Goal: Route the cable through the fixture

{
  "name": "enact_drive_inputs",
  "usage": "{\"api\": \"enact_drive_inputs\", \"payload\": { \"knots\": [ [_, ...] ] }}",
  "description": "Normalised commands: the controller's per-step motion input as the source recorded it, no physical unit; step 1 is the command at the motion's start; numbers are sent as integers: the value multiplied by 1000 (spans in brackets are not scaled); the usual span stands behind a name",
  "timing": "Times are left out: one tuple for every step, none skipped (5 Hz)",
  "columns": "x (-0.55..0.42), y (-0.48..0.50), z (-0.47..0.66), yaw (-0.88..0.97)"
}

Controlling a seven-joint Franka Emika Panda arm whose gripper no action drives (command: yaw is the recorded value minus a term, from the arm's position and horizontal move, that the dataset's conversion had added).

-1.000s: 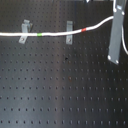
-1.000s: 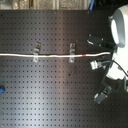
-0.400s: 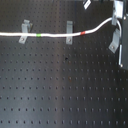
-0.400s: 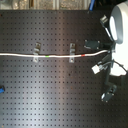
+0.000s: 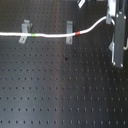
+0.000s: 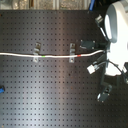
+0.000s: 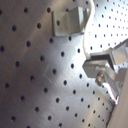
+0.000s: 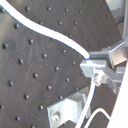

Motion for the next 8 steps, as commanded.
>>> {"api": "enact_drive_inputs", "payload": {
  "knots": [
    [-143,-57,83,-208],
    [-11,-91,2,-226],
    [134,-63,-260,-171],
    [36,110,-235,-277],
    [-12,270,-16,-449],
    [-66,450,69,-386],
    [-106,423,231,-169],
    [-105,329,226,-163]
  ]
}}
